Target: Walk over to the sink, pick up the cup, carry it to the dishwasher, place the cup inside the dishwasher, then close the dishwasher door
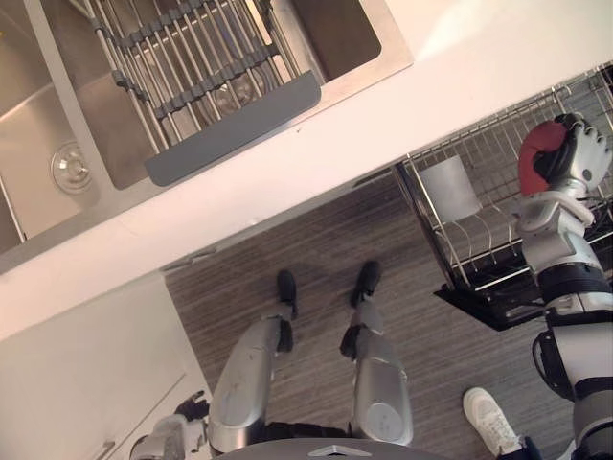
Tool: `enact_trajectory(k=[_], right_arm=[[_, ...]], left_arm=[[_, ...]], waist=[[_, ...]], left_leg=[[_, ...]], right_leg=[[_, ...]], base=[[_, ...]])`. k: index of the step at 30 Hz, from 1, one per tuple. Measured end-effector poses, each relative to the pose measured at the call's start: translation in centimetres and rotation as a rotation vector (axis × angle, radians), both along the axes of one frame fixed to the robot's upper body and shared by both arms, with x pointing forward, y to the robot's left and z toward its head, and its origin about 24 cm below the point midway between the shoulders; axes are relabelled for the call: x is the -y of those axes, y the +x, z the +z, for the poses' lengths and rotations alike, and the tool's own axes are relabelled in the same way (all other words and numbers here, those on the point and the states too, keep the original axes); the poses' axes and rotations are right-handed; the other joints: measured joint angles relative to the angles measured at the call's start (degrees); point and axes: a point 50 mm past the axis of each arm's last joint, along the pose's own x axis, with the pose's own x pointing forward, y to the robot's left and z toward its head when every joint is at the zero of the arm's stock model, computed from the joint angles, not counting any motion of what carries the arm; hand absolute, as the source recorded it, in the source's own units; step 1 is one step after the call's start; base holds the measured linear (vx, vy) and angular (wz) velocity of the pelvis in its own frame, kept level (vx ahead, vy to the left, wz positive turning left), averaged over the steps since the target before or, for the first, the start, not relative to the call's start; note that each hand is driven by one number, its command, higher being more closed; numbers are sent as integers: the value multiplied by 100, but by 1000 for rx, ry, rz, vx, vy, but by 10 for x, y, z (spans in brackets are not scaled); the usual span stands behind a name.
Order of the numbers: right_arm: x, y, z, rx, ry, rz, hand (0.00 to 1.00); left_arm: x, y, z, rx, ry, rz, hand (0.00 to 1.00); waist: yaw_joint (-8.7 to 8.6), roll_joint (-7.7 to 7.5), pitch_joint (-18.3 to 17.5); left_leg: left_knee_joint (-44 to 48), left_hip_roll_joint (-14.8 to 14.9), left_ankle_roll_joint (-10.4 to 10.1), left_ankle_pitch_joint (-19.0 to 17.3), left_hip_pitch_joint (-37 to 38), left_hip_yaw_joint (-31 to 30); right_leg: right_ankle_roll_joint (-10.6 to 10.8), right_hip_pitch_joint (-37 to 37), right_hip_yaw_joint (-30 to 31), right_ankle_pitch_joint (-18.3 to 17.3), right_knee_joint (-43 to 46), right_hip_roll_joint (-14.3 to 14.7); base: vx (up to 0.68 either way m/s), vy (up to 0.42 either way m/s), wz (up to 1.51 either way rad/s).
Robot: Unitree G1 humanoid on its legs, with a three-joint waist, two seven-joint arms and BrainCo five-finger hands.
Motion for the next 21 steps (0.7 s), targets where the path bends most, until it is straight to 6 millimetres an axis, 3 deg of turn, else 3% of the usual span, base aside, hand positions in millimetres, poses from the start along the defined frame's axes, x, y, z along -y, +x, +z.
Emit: enact_trajectory(k=[2,15,21], right_arm=[[6,-1,11,7,-25,-25,100],[0,0,52,37,-269,-47,100],[7,-1,44,-65,-381,-85,100]], left_arm=[[4,5,1,12,-6,-30,0],[-3,17,6,71,5,-70,0],[-2,26,9,109,0,-90,0]], waist=[[7,91,45],[158,184,49],[287,337,83]], left_leg=[[1,-14,1,18,-61,-44],[94,-92,20,75,-606,-337],[84,-105,8,136,-794,-446]], right_leg=[[1,-37,-8,8,0,-5],[-27,-480,-82,82,0,-10],[-47,-623,-176,100,1,-14]], base=[[14,1,9],[12,2,4],[-10,7,9]])
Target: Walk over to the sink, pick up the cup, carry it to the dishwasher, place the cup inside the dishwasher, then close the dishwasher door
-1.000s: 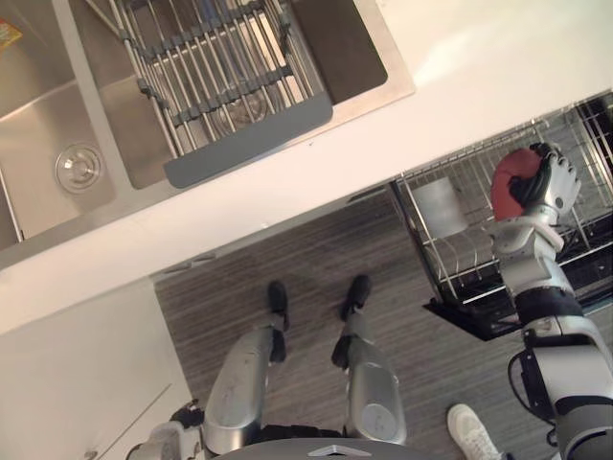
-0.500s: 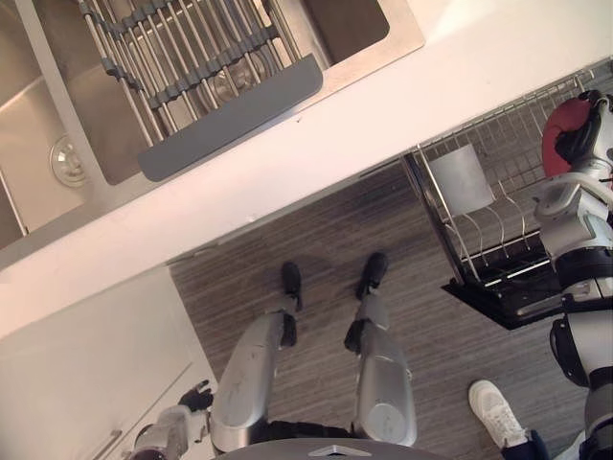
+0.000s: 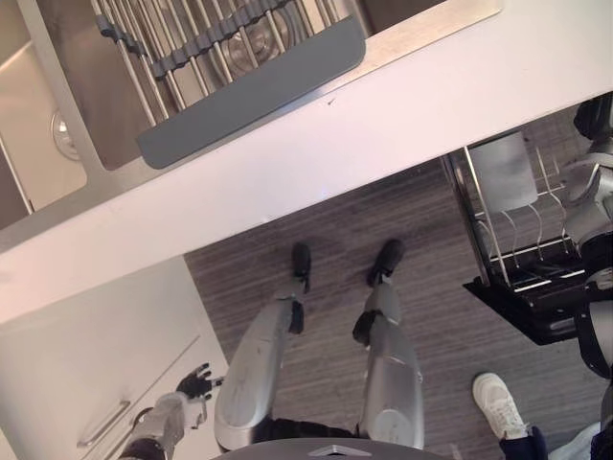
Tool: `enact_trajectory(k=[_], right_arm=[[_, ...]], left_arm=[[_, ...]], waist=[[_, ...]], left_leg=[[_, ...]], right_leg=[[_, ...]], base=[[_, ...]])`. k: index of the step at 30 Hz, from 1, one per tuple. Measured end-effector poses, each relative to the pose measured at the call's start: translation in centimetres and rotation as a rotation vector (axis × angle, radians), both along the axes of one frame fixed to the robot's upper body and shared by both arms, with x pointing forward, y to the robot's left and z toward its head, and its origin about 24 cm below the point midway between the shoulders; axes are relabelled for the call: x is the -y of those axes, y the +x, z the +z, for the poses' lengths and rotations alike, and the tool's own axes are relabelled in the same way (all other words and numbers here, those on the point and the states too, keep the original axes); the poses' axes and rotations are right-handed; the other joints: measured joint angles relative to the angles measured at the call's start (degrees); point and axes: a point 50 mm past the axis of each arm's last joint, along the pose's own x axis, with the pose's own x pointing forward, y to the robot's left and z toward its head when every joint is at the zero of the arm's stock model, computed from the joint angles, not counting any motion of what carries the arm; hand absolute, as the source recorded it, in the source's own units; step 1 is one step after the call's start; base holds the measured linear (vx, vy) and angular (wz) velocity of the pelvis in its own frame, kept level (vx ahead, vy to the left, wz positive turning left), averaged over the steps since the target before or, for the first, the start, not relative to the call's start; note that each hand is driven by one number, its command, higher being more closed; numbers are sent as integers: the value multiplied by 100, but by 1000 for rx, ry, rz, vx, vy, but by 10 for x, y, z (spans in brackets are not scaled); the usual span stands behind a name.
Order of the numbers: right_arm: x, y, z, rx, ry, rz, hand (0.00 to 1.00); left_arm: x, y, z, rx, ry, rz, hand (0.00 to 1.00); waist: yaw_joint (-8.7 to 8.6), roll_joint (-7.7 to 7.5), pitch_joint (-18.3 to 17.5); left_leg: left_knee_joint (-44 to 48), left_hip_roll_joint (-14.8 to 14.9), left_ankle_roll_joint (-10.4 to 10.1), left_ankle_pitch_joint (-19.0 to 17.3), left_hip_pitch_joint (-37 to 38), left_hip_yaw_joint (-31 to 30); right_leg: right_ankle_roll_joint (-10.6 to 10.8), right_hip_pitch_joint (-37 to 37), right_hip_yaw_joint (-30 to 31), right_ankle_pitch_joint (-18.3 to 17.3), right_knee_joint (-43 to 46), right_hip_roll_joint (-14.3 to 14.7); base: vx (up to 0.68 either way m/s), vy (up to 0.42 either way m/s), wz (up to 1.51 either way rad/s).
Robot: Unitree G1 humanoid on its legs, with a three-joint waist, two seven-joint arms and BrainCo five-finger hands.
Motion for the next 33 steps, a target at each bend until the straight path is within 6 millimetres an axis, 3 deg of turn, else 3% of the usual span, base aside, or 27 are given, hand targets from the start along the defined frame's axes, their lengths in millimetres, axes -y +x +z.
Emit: enact_trajectory(k=[1,2,8,17,27,33], right_arm=[[-1,1,-1,-17,-5,3,100],[0,1,-2,-23,-10,-1,0],[9,-3,-28,-161,-39,-31,0],[17,-8,-47,-180,85,-13,0],[27,-13,-68,-51,486,51,0],[25,-18,-93,49,716,105,0]], left_arm=[[-1,-1,0,2,0,6,0],[-1,-1,0,2,-2,9,0],[0,-3,-2,-3,0,-1,0],[-6,11,4,27,21,-8,0],[-5,14,5,33,35,-26,0],[-1,15,4,30,44,-35,0]], waist=[[1,3,-2],[1,3,-2],[14,3,-2],[8,6,-4],[-5,66,-42],[-57,96,-65]], left_leg=[[0,0,0,2,-55,-3],[-1,-1,0,5,-84,-3],[0,-1,-5,19,-178,-5],[-4,-5,-9,22,-200,-21],[-16,-22,-11,64,-192,-83],[-288,-39,-77,184,175,-132]], right_leg=[[-5,-50,0,3,0,0],[-7,-76,0,5,0,-1],[-9,-164,3,10,0,1],[-15,-176,4,6,1,0],[-12,-148,2,8,1,0],[-4,116,21,-5,1,3]], base=[[0,0,0],[0,0,0],[0,0,0],[0,0,0],[0,3,2],[-3,1,2]])
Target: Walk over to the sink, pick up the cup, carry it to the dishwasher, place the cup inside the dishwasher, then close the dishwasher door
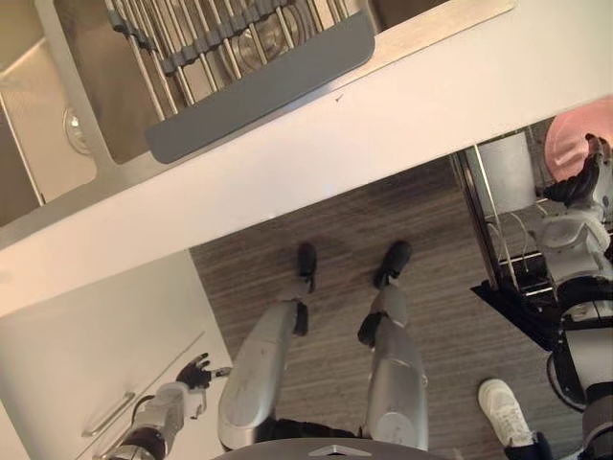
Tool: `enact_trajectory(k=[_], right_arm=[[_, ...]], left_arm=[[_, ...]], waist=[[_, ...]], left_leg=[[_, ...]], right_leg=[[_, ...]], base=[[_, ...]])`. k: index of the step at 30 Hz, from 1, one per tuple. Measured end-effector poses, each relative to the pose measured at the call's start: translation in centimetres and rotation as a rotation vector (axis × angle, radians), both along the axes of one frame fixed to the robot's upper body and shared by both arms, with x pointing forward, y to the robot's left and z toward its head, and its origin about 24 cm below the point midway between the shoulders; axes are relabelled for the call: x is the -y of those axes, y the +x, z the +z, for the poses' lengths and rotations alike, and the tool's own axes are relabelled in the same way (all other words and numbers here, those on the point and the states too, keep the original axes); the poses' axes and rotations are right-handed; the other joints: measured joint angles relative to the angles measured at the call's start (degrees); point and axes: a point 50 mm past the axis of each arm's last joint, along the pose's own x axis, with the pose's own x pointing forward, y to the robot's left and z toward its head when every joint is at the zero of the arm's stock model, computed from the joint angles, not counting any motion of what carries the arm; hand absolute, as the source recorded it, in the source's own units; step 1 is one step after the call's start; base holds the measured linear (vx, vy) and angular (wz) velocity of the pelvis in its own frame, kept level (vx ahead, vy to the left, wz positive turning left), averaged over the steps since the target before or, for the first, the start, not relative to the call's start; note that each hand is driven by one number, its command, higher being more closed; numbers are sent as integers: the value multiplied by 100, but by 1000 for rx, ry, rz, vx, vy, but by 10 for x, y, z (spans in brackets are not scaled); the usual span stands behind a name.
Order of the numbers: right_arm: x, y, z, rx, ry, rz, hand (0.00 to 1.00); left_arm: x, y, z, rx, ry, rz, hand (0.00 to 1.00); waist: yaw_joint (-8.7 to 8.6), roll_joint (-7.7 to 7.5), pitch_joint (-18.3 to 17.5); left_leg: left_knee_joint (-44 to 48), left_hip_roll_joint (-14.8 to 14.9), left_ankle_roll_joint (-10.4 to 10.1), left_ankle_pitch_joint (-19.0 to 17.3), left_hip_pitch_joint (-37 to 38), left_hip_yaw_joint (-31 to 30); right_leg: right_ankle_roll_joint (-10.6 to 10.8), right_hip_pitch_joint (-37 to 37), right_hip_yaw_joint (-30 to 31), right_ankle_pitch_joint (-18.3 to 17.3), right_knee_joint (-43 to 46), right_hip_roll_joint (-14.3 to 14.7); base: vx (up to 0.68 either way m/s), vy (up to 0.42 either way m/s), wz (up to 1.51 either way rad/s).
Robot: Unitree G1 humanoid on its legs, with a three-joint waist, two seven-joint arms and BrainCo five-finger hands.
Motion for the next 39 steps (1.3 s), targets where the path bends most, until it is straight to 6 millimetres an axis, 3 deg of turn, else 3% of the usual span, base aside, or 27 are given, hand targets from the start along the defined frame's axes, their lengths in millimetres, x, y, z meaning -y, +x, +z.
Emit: enact_trajectory(k=[4,8,11,13,14,17,20,25,30,32,33,34,35,39], right_arm=[[-9,-3,-15,101,148,49,0],[-31,-3,-23,216,264,147,0],[-57,-11,-31,316,362,229,0],[-62,-21,-35,353,386,243,0],[-61,-28,-36,369,402,247,0],[-46,-53,-37,427,432,204,0],[-27,-77,-41,487,478,114,0],[7,-121,-65,577,638,-58,0],[20,-171,-120,712,980,-161,0],[17,-187,-151,763,1132,-201,0],[7,-197,-178,803,1259,-227,0],[1,-199,-188,816,1310,-232,0],[-17,-202,-212,827,1421,-238,0],[-55,-190,-236,749,1554,-165,0]], left_arm=[[11,0,-2,-16,-13,-16,0],[7,-2,-3,-44,26,-15,0],[-5,-10,-5,-72,52,31,0],[-13,-18,-6,-101,72,59,0],[-19,-26,-8,-126,88,75,0],[-27,-48,-13,-183,98,141,0],[-32,-65,-16,-234,102,198,0],[-30,-77,-20,-282,97,261,0],[-21,-79,-23,-299,52,292,0],[-18,-76,-22,-294,35,300,0],[-15,-75,-23,-292,18,315,0],[-13,-75,-23,-293,11,322,0],[-11,-75,-23,-298,2,323,0],[2,-69,-25,-293,-28,318,0]], waist=[[-173,-12,-6],[-358,-101,-33],[-450,-443,-231],[-510,-652,-448],[-531,-795,-593],[-659,-1009,-970],[-756,-1134,-1286],[-978,-1157,-1640],[-1188,-1158,-1864],[-1240,-1163,-1898],[-1234,-1159,-1900],[-1232,-1153,-1900],[-1224,-1112,-1907],[-1075,-892,-1894]], left_leg=[[-238,7,-84,74,345,-2],[-336,70,-119,84,707,26],[-473,156,-160,57,1146,188],[-519,196,-189,1,1375,308],[-522,228,-197,-52,1534,388],[-577,294,-213,-180,1909,592],[-728,354,-262,-267,2248,876],[-732,502,-350,-422,2626,1301],[-697,589,-401,-550,2894,1598],[-701,594,-382,-565,2984,1652],[-704,599,-390,-585,3020,1701],[-705,603,-397,-599,3043,1706],[-708,615,-446,-641,3073,1703],[-714,611,-448,-642,3040,1616]], right_leg=[[46,232,5,-101,0,3],[50,529,29,-145,0,50],[50,822,167,-154,0,128],[67,990,237,-207,0,168],[78,1107,310,-250,-1,196],[104,1392,408,-380,-2,245],[79,1571,624,-467,-2,319],[88,1747,855,-540,-2,438],[88,1942,987,-558,-3,512],[89,2001,995,-585,-3,512],[100,2052,978,-633,-4,508],[93,2068,950,-643,-5,505],[67,2098,908,-668,-7,505],[50,2106,721,-686,-18,469]], base=[[-3,-5,-1],[3,-30,-10],[48,-40,-27],[81,-33,-32],[78,-21,-26],[115,-20,-29],[66,-9,-44],[96,-19,-33],[75,-1,-21],[30,8,-11],[4,8,-16],[-19,8,-17],[-21,1,-6],[-10,-1,10]])
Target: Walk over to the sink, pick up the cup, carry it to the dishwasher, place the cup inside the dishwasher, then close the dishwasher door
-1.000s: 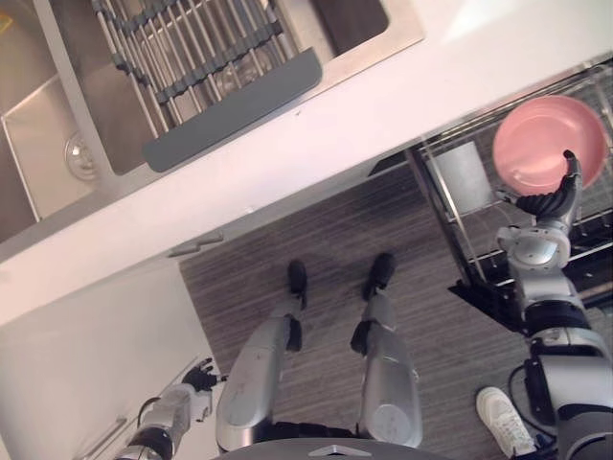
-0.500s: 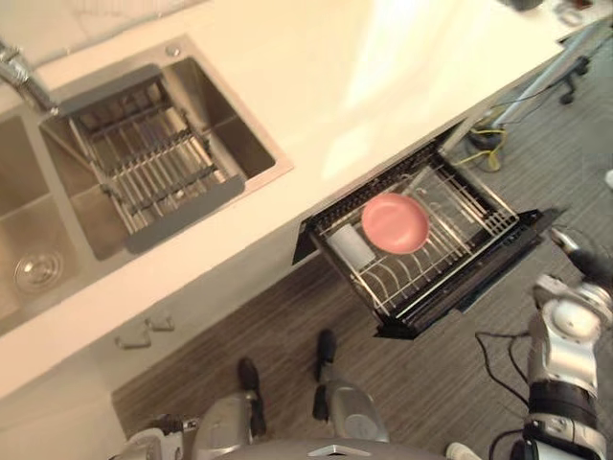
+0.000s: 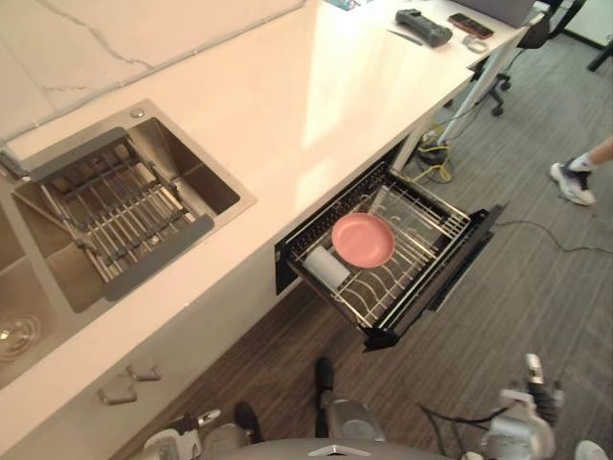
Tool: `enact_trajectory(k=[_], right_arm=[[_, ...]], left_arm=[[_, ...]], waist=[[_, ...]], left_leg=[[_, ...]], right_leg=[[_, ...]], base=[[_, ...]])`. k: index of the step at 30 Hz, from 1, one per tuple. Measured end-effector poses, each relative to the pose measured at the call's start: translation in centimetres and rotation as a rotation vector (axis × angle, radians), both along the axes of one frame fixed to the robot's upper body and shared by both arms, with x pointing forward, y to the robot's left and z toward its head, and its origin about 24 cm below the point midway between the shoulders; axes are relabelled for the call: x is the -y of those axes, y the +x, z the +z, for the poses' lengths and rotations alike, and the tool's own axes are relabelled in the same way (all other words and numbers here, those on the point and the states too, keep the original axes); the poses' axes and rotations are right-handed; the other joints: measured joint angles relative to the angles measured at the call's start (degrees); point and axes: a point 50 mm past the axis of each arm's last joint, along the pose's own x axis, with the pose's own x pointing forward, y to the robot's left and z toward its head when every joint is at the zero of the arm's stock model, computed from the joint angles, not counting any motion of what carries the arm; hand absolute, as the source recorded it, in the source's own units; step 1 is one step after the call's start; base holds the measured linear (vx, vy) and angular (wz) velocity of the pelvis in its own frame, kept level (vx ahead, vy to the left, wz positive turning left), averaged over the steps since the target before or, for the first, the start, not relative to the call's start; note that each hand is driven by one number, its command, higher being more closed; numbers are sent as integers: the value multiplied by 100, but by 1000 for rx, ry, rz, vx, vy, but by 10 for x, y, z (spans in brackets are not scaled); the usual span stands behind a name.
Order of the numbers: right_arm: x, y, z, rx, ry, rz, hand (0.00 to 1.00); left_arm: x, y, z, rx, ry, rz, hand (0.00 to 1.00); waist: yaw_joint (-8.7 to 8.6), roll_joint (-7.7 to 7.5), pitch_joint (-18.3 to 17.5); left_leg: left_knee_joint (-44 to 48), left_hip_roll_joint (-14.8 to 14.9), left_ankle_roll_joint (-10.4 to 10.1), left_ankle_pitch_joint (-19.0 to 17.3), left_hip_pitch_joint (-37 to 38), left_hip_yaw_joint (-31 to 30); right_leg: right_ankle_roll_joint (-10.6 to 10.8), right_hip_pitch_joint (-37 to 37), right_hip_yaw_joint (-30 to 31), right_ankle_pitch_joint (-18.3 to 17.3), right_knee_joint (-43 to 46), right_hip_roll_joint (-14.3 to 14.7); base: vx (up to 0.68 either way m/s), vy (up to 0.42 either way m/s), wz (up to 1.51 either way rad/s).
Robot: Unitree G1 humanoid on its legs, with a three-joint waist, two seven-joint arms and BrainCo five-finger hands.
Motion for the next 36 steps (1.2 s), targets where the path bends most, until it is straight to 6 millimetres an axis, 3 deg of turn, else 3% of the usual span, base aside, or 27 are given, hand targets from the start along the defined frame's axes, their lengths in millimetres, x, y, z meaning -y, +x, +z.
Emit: enact_trajectory(k=[2,3,5,8,13,17,20,23,26,31,36], right_arm=[[-19,21,-2,35,8,124,0],[-21,24,-2,37,10,135,0],[-36,51,-3,55,42,216,0],[-33,51,-8,30,69,177,0],[-18,52,-5,-14,21,196,0],[-16,67,2,-16,-2,240,0],[-13,87,16,-5,-35,269,0],[-14,120,40,49,-81,340,0],[-20,137,54,80,-107,392,0],[-27,157,71,125,-124,452,0],[-22,169,87,153,-144,466,0]], left_arm=[[8,2,-1,10,-21,7,0],[8,2,-1,11,-23,9,0],[8,4,0,22,-26,20,0],[4,6,1,43,-22,40,0],[4,7,2,67,-28,28,0],[4,6,1,68,-36,13,0],[7,0,-1,44,-38,-24,0],[14,0,-2,48,-63,-39,0],[14,-2,-2,47,-70,-39,0],[14,-3,-2,55,-74,-40,0],[14,-8,-3,55,-71,-45,0]], waist=[[156,167,-16],[171,183,-16],[296,262,10],[417,249,105],[459,317,236],[494,387,294],[582,512,401],[684,688,513],[721,760,537],[818,786,526],[903,846,559]], left_leg=[[-7,0,-24,29,-110,-234],[-8,2,-28,33,-121,-258],[-83,-6,-18,128,-194,-486],[-213,-34,24,309,-211,-764],[-200,-151,29,426,-255,-1161],[-204,-200,-2,493,-356,-1449],[-218,-201,-39,526,-390,-1694],[-361,-158,-197,633,-493,-1844],[-400,-87,-223,716,-570,-1988],[-540,4,-145,1074,-567,-2216],[-588,-14,-177,1201,-542,-2277]], right_leg=[[-3,21,-257,-59,-16,-30],[-6,25,-283,-66,-16,-33],[28,43,-524,-77,13,-55],[-4,77,-805,-61,16,-76],[44,245,-1195,-97,17,-200],[55,298,-1472,-100,16,-254],[77,415,-1709,-161,12,-254],[19,413,-1962,-193,-10,-228],[-34,412,-2132,-228,2,-146],[-131,431,-2387,-206,19,-44],[-122,438,-2492,-300,224,-118]], base=[[16,-5,46],[32,-7,55],[48,-6,50],[84,8,49],[31,44,38],[-48,32,38],[-111,12,40],[-156,-11,34],[-49,-29,30],[43,-29,23],[20,21,14]])
